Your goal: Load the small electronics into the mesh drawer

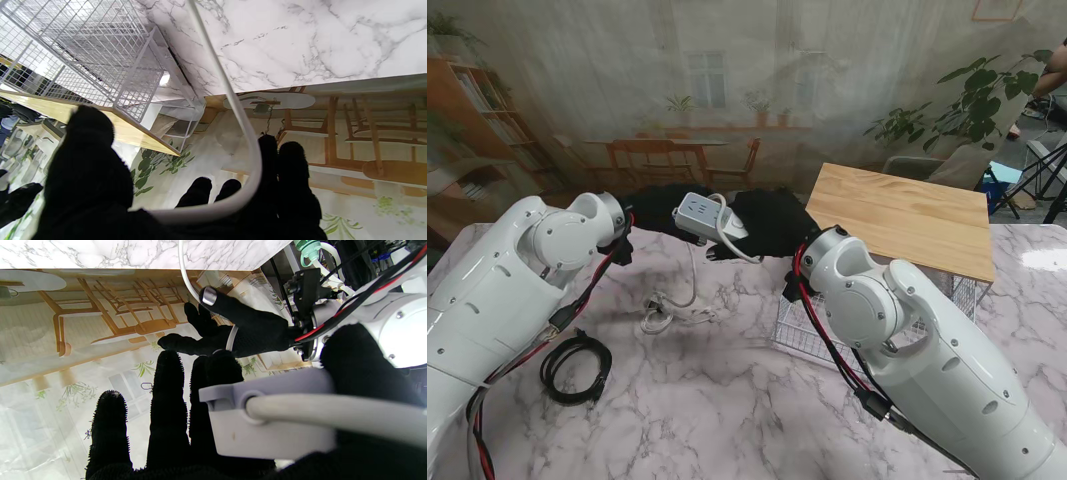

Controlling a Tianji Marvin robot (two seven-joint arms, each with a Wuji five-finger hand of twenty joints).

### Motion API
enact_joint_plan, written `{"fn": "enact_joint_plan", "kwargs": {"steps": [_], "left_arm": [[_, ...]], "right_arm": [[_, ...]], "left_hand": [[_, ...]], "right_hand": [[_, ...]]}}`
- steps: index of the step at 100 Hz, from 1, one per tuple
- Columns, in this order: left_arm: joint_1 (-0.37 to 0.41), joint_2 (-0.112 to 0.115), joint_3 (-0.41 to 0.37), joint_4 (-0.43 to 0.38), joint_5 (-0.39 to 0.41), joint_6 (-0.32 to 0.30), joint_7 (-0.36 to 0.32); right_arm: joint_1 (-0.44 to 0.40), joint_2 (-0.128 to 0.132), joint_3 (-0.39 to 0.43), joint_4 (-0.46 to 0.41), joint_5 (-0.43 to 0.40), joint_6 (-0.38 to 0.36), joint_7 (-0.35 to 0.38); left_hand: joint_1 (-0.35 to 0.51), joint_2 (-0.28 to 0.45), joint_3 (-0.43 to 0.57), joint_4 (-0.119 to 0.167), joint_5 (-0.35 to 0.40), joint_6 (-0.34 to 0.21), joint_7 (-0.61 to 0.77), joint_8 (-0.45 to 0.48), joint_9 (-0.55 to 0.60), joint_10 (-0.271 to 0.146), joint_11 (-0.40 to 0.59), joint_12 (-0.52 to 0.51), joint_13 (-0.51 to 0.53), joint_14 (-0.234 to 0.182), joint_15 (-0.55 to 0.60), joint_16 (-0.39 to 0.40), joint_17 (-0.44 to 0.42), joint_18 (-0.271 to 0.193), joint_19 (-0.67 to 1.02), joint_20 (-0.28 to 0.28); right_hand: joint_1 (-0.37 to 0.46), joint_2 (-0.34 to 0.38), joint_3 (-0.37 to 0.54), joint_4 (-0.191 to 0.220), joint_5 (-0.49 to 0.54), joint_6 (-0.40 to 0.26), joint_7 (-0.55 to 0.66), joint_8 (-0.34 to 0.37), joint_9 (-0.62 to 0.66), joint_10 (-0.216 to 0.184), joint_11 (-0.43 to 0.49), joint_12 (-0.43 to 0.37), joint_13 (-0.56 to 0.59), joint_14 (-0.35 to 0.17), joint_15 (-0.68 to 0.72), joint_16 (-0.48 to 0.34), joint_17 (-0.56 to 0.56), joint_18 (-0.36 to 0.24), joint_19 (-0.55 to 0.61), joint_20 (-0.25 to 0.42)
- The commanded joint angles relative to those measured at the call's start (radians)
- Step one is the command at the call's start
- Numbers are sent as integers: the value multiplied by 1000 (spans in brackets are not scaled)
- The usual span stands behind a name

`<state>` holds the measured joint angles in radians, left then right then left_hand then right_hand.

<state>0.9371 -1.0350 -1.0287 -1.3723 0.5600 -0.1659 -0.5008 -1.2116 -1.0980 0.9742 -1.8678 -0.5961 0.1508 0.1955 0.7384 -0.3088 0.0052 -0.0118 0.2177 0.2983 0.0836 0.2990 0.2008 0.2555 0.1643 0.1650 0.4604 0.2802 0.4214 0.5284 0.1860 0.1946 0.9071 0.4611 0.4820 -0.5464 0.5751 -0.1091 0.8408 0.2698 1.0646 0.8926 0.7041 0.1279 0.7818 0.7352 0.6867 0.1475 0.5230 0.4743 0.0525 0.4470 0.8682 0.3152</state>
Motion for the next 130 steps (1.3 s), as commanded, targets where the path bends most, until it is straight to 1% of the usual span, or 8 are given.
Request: {"fn": "enact_joint_plan", "kwargs": {"steps": [1, 14, 24, 32, 47, 70, 94, 130], "left_arm": [[0, 10, -3, 19, -3, 3, -23], [1, 12, -6, 41, 21, -7, -18], [7, 5, -5, 59, 8, 2, 14], [10, -3, 3, 73, -4, 0, 48], [-1, -11, 37, 83, -10, -2, 70], [-5, -20, 76, 84, -19, -8, 102], [7, -22, 67, 39, -1, -61, 134], [22, -10, -10, -62, 32, -112, 109]], "right_arm": [[7, -5, -3, 2, 0, 6, -2], [12, -6, -7, 4, 2, 10, -2], [13, -6, -9, 4, 2, 11, -1], [15, -5, -11, 5, 2, 13, 2], [17, -6, -13, 6, 2, 19, 2], [24, -9, -7, 8, 2, 38, -8], [62, -18, -5, 24, 32, 84, -19], [96, -32, -9, 36, 73, 119, -45]], "left_hand": [[-33, -20, -30, -26, -52, -33, -33, 14, -39, -13, -14, 1, -38, 9, -32, -17, -15, -21, -24, -15], [12, 2, -11, -16, -53, -115, -51, 15, -34, -41, -27, -10, -10, -14, -41, -42, 13, -36, -24, -18], [75, 93, 23, -10, 1, -235, -19, 21, 33, -154, 29, 20, 32, -45, -40, -59, 37, -45, -6, -12], [130, 174, -4, -14, 74, -373, 47, 12, 99, -300, 58, 43, 54, -65, -34, -70, 37, -46, 17, -3], [253, 261, -6, -16, 192, -409, 182, 19, 217, -374, 96, 64, 120, -95, -23, -76, 58, -51, 48, 9], [466, 244, -21, -14, 485, -332, 479, 141, 611, -232, 179, 107, 302, -120, 63, -64, 156, -52, 158, 45], [521, 210, -13, -3, 500, -298, 574, 180, 732, -132, 303, 175, 393, -101, 169, -4, 231, -71, 234, 63], [546, 196, -3, 2, 500, -243, 579, 139, 764, -114, 300, 177, 440, -84, 164, -1, 291, -81, 225, 32]], "right_hand": [[152, 178, 392, 11, 103, -141, 73, 23, 34, -38, 55, 11, 12, -3, 62, 9, -14, 14, -9, -5], [152, 179, 392, 11, 103, -141, 72, 24, 33, -38, 55, 11, 10, -2, 62, 9, -14, 14, -9, -5], [152, 178, 392, 11, 102, -141, 72, 24, 33, -37, 55, 11, 11, -2, 62, 9, -14, 14, -9, -5], [152, 179, 392, 11, 103, -141, 72, 24, 34, -39, 55, 11, 11, -3, 62, 9, -14, 13, -10, -5], [153, 180, 392, 11, 103, -141, 71, 24, 33, -39, 55, 11, 10, -2, 61, 8, -14, 14, -10, -5], [152, 180, 391, 11, 102, -142, 72, 25, 33, -36, 56, 11, 10, -1, 62, 9, -15, 14, -11, -5], [153, 185, 388, 10, 100, -140, 71, 26, 28, -38, 58, 12, 6, -3, 65, 10, -16, 11, -12, -5], [157, 188, 381, 11, 93, -139, 72, 28, 24, -37, 65, 12, 2, -3, 70, 12, -19, 10, -15, -4]]}}
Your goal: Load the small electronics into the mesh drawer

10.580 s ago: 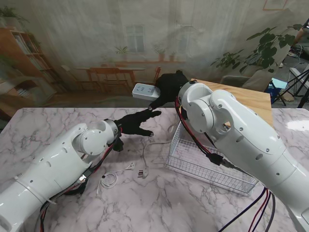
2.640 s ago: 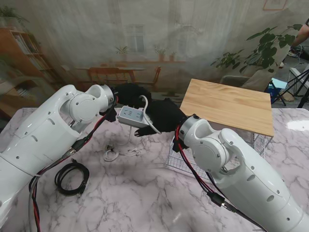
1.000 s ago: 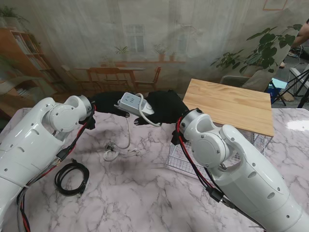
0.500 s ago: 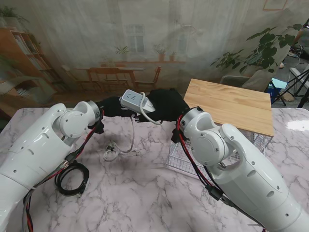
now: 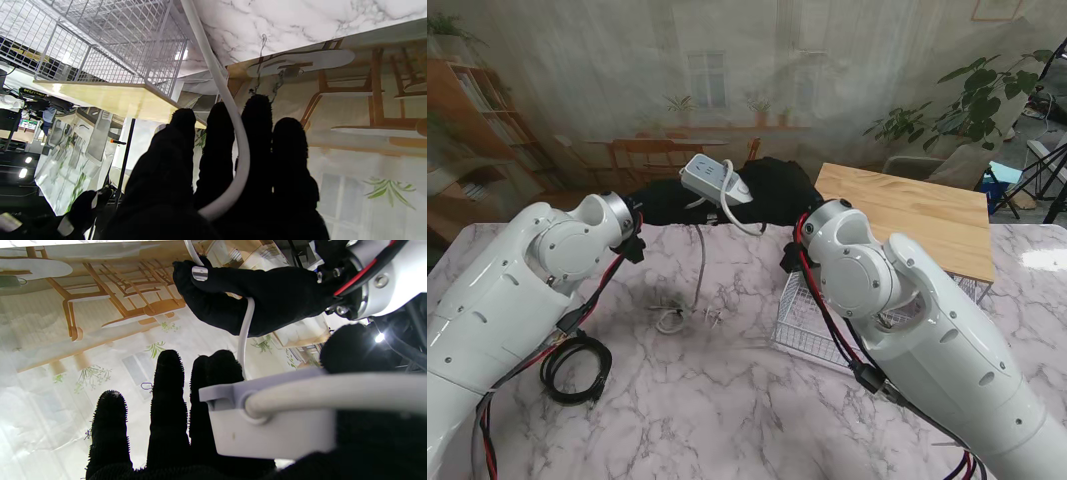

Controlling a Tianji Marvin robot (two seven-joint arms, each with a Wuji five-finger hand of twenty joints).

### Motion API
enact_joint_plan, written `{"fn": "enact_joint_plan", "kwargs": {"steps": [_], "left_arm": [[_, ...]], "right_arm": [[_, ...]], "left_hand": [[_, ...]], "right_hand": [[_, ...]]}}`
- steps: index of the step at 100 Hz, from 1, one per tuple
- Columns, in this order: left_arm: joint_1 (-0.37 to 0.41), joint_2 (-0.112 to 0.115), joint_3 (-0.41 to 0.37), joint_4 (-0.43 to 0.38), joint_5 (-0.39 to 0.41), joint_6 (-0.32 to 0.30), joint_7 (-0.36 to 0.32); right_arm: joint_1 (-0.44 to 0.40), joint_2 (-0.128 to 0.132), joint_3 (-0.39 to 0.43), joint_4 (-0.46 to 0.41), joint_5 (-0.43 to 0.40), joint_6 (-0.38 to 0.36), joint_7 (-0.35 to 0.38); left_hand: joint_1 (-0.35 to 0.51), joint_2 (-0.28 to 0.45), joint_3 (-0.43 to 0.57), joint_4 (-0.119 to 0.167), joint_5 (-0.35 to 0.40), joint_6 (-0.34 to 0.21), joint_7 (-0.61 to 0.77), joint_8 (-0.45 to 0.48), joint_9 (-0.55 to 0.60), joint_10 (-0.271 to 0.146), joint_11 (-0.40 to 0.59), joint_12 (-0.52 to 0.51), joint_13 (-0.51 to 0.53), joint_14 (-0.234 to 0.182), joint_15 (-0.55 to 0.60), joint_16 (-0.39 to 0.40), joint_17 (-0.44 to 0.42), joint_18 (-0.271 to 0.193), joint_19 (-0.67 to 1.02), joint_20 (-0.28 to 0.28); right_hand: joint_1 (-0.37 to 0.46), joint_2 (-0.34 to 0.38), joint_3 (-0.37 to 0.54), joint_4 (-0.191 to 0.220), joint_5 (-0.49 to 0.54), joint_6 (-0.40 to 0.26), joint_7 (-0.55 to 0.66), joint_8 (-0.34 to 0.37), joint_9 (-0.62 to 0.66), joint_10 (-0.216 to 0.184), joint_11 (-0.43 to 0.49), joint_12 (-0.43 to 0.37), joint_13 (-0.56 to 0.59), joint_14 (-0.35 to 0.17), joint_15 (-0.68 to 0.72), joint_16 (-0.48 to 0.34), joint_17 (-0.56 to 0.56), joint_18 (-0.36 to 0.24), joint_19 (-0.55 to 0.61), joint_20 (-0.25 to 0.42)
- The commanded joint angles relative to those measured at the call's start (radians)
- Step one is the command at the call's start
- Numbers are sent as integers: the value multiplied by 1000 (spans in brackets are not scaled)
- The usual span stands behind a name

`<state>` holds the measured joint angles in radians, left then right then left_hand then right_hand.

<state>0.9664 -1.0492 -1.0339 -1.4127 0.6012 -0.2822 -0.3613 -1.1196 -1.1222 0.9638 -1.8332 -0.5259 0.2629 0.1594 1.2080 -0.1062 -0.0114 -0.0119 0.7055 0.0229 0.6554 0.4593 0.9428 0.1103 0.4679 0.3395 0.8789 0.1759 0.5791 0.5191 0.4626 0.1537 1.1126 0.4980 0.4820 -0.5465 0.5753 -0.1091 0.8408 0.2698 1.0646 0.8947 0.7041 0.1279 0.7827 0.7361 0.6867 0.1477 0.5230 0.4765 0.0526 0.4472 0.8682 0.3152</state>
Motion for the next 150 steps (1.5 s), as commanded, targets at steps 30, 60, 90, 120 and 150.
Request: {"fn": "enact_joint_plan", "kwargs": {"steps": [30, 60, 90, 120, 150], "left_arm": [[-39, 5, 73, 45, 20, 2, -31], [-36, 6, 73, 50, 2, 6, -43], [0, 8, 39, 48, -17, 16, -45], [3, 24, 101, 10, -53, -23, -124], [31, 68, 140, -98, -106, -108, -277]], "right_arm": [[28, -14, -7, 32, 11, 33, -19], [31, -12, -5, 51, 3, 51, -14], [47, -16, -19, 80, 9, 65, -19], [69, -26, -29, 103, 21, 95, -40], [73, -28, -28, 141, -4, 109, -59]], "left_hand": [[83, 2, 49, -4, -38, 18, -30, -37, -17, 5, -53, -23, -13, 26, -36, -9, -16, -34, 4, -17], [83, 0, 53, -6, -24, 14, 6, -18, 12, 17, 2, 14, -3, 41, 32, 37, -16, -29, 38, -1], [83, -2, 34, 3, -34, 46, -51, -54, 11, 18, -22, 8, -12, 52, 18, 39, -28, -18, 34, 0], [83, -9, 76, -5, 5, 21, 16, 5, 29, 29, 29, 52, 1, 64, 75, 86, -23, -2, 62, 16], [83, -14, 78, -5, 14, -4, 67, 51, 50, 27, 69, 100, 17, 68, 114, 129, -9, 0, 87, 26]], "right_hand": [[158, 194, 374, 11, 90, -139, 73, 26, 18, -38, 66, 10, -3, -4, 71, 10, -22, 7, -17, -3], [161, 194, 371, 11, 89, -138, 74, 25, 16, -36, 67, 8, -5, -3, 73, 10, -22, 8, -18, -1], [161, 199, 366, 10, 85, -140, 74, 24, 14, -35, 68, 6, -8, -2, 73, 9, -24, 6, -20, 0], [167, 203, 358, 9, 77, -139, 75, 22, 8, -36, 71, 6, -11, -4, 75, 10, -26, 6, -23, 2], [171, 206, 353, 9, 74, -133, 78, 20, 6, -36, 77, 6, -15, -4, 79, 11, -29, 4, -26, 3]]}}
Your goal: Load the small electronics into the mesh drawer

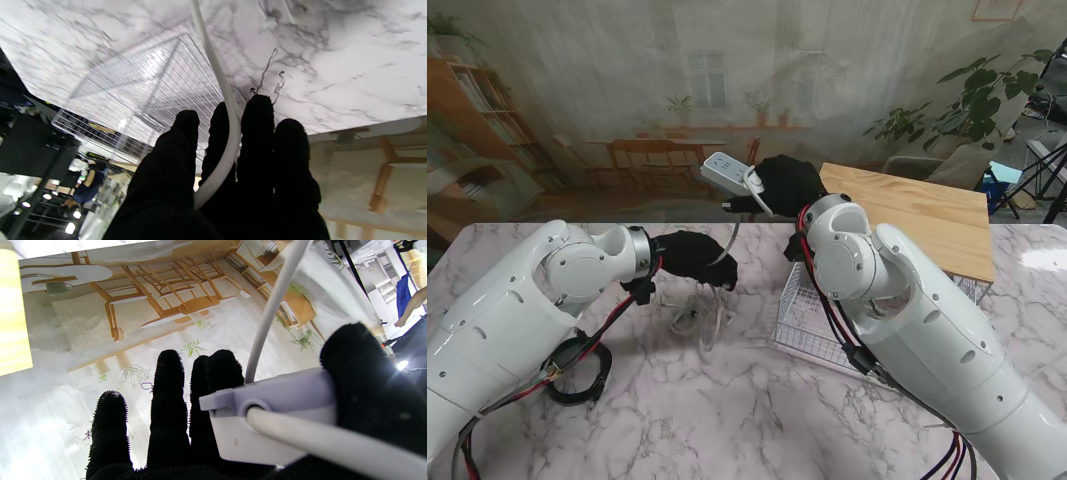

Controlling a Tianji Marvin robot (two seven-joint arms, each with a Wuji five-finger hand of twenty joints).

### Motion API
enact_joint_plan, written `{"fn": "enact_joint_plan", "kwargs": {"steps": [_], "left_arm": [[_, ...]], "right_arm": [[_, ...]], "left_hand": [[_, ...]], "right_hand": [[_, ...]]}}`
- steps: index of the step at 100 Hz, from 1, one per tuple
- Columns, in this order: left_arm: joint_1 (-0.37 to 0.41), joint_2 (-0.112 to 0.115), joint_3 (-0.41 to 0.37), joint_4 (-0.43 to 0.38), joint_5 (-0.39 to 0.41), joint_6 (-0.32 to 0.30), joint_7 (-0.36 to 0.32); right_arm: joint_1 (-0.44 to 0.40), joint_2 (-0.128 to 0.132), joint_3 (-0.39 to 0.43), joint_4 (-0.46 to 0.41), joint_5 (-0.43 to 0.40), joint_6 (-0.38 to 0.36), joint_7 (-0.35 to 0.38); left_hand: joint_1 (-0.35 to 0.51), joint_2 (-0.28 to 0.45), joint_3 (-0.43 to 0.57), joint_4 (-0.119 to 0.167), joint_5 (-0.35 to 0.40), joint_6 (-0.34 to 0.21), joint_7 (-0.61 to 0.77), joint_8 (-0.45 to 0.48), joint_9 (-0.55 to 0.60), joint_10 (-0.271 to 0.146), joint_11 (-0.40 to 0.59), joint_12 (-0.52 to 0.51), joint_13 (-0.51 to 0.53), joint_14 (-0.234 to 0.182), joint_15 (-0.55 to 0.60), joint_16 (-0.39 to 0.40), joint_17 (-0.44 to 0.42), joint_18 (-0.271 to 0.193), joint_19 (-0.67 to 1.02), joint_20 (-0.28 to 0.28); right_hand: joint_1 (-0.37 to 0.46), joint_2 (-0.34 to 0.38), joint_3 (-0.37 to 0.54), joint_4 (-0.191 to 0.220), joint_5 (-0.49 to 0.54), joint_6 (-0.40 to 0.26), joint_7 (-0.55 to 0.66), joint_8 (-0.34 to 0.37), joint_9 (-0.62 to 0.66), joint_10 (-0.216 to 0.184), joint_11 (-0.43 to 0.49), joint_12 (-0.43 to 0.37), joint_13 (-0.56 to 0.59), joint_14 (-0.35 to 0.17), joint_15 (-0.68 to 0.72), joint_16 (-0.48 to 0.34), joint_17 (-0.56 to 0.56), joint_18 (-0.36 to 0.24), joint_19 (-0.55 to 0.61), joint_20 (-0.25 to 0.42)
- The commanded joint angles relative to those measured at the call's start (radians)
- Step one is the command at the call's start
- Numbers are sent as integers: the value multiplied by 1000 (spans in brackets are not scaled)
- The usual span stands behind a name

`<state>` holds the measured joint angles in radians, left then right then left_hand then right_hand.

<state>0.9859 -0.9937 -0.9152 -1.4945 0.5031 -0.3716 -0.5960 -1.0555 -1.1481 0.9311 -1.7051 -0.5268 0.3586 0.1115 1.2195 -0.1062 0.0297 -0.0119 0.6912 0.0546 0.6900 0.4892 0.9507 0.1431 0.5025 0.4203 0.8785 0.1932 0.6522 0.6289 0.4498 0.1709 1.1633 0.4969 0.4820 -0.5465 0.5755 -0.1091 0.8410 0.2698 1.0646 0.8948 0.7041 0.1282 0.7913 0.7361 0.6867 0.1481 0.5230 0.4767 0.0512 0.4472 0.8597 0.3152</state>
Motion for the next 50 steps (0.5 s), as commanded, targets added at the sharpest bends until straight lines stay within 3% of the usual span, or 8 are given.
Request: {"fn": "enact_joint_plan", "kwargs": {"steps": [1, 15, 29, 50], "left_arm": [[11, 15, 23, -19, -9, -23, -47], [-5, 31, 64, -37, 31, -83, -75], [-27, 28, 104, -15, 22, -64, -71], [53, 37, 20, -103, 6, -122, -70]], "right_arm": [[9, -3, 5, 14, -3, 14, -12], [15, -7, 2, 25, 11, 29, -20], [16, -7, -4, 26, 5, 25, -20], [14, -4, -8, 36, -17, 22, -20]], "left_hand": [[71, -15, 36, -6, 28, -36, 33, 22, 42, -7, 35, 20, 18, 50, 42, 20, 4, -18, 37, 27], [71, -17, 29, -6, 28, -46, 40, 30, 48, -16, 40, 30, 27, 45, 47, 27, 15, -26, 43, 28], [71, -17, 36, -3, 27, -37, 40, 31, 45, -7, 40, 36, 24, 47, 47, 33, 9, -20, 44, 28], [71, -18, 35, -5, 27, -48, 51, 42, 51, -12, 52, 50, 32, 39, 60, 46, 16, -24, 56, 32]], "right_hand": [[171, 206, 353, 9, 74, -133, 79, 20, 6, -37, 68, 6, -15, -5, 79, 11, -27, 4, -17, 3], [174, 206, 351, 9, 72, -128, 80, 18, 2, -32, 69, 5, -20, -2, 80, 11, -32, 1, -21, 3], [174, 206, 350, 9, 72, -130, 81, 17, 3, -35, 71, 4, -19, -2, 82, 12, -30, 2, -21, 5], [174, 208, 349, 9, 72, -130, 82, 16, 1, -33, 72, 4, -19, -3, 82, 12, -30, 1, -22, 7]]}}
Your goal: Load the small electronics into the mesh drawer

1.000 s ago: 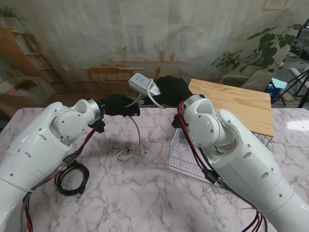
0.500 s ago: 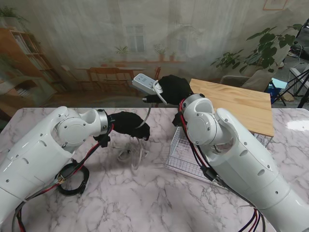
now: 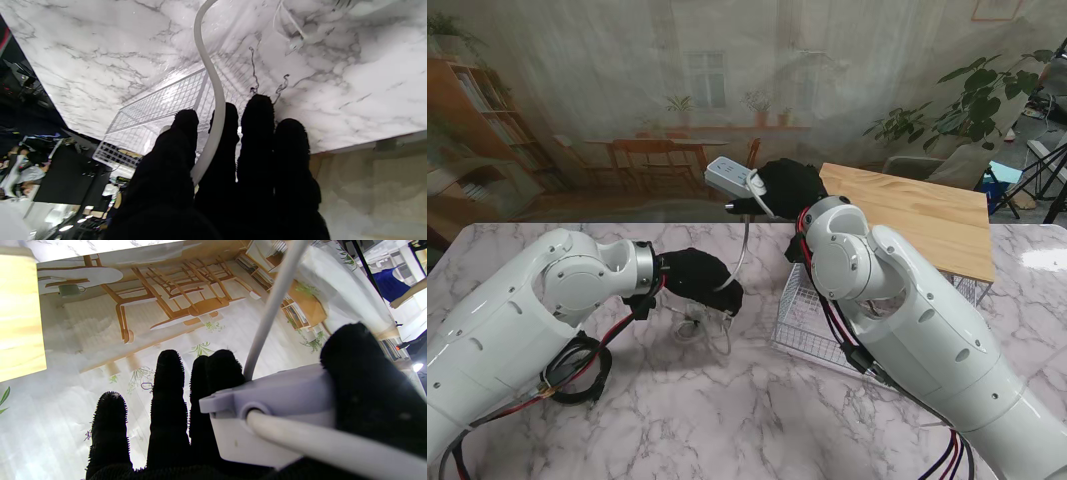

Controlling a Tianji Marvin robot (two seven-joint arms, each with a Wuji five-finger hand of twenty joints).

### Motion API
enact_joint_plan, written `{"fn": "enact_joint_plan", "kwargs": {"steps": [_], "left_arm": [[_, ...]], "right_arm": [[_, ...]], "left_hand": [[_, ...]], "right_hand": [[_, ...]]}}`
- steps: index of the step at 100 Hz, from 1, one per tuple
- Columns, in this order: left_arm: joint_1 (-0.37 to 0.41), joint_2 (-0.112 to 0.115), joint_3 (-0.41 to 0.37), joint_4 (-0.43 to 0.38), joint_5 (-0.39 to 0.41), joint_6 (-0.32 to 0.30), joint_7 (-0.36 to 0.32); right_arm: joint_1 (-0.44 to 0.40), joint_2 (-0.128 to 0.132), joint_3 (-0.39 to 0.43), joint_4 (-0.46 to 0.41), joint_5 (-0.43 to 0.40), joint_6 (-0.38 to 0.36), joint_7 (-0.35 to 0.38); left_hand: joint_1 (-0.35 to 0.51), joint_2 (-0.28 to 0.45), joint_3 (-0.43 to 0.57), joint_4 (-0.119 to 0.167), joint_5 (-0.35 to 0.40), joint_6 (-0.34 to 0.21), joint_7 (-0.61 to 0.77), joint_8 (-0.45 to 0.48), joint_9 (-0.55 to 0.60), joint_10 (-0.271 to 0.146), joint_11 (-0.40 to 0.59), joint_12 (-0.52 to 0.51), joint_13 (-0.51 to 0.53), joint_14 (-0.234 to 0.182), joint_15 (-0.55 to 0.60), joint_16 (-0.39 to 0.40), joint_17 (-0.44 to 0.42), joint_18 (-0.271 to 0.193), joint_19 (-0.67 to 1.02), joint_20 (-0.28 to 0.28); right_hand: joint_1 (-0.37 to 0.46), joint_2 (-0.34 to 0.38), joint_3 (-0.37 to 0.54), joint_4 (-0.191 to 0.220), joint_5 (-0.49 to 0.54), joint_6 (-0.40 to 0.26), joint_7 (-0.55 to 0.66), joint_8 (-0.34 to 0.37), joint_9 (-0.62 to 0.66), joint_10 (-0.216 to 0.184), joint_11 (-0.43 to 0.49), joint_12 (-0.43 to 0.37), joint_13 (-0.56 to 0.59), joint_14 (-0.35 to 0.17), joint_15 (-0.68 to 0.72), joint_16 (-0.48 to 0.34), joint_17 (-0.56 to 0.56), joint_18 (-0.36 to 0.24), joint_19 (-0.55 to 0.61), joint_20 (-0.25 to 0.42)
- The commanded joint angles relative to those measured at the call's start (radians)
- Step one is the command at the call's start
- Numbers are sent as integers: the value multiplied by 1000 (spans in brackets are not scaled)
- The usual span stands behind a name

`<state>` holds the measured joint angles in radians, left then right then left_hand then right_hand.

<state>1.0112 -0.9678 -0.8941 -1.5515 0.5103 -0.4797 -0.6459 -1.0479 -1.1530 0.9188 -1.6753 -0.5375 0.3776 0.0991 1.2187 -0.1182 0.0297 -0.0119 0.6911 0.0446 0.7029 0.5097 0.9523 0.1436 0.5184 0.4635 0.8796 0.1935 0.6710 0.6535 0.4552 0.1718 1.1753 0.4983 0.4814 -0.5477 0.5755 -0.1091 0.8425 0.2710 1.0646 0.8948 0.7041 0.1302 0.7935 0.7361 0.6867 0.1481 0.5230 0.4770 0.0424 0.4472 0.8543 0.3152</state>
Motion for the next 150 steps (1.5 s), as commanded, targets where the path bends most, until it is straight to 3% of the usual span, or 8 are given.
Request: {"fn": "enact_joint_plan", "kwargs": {"steps": [1, 34, 67, 83, 108, 150], "left_arm": [[33, 12, -8, -52, -2, -17, -21], [168, 14, -199, -199, -47, -66, -4], [198, 2, -318, -312, -61, -59, 30], [174, -6, -338, -337, -71, -21, 38], [120, -13, -344, -345, -57, 17, 39], [34, -30, -332, -275, 4, 81, 78]], "right_arm": [[6, 1, 4, 7, -8, 2, -8], [9, 4, -27, 51, -51, -31, -11], [17, 3, -59, 76, -65, -58, -14], [17, 4, -74, 78, -68, -78, -11], [19, 6, -97, 86, -84, -111, -7], [-3, 13, -121, 70, -88, -169, 7]], "left_hand": [[72, -7, 35, -5, 28, -38, 41, 23, 50, -13, 38, 9, 32, 39, 43, 23, 12, -25, 45, 31], [72, -39, 76, 3, 40, -31, 104, 125, 95, 22, 152, 125, 135, 33, 162, 88, 110, -11, 159, 70], [72, -31, 69, 3, 43, -40, 89, 125, 108, 18, 157, 156, 153, 26, 183, 104, 128, -7, 178, 74], [72, -27, 63, 4, 47, -41, 79, 118, 115, 15, 164, 174, 160, 25, 199, 115, 134, -5, 191, 79], [72, -10, 53, 8, 36, -51, 88, 157, 124, 1, 249, 305, 185, -2, 300, 198, 150, 10, 240, 110], [72, -8, 54, 8, 37, -50, 97, 177, 136, 3, 252, 336, 202, -6, 314, 220, 168, 16, 253, 119]], "right_hand": [[175, 209, 349, 9, 70, -131, 82, 16, 1, -36, 70, 4, -19, -3, 82, 11, -21, 1, -17, 7], [174, 209, 346, 10, 69, -132, 83, 15, 1, -39, 72, 2, -19, -5, 84, 11, -20, 1, -18, 11], [174, 209, 346, 9, 68, -132, 84, 15, 1, -40, 73, 2, -19, -6, 83, 10, -20, 2, -20, 12], [173, 208, 347, 9, 69, -132, 85, 14, 2, -40, 73, 1, -17, -6, 83, 10, -19, 2, -20, 13], [172, 206, 348, 9, 69, -134, 85, 12, 4, -42, 72, 0, -15, -7, 81, 9, -18, 3, -21, 14], [169, 205, 350, 9, 72, -139, 85, 12, 7, -43, 70, 1, -12, -6, 79, 8, -17, 5, -21, 14]]}}
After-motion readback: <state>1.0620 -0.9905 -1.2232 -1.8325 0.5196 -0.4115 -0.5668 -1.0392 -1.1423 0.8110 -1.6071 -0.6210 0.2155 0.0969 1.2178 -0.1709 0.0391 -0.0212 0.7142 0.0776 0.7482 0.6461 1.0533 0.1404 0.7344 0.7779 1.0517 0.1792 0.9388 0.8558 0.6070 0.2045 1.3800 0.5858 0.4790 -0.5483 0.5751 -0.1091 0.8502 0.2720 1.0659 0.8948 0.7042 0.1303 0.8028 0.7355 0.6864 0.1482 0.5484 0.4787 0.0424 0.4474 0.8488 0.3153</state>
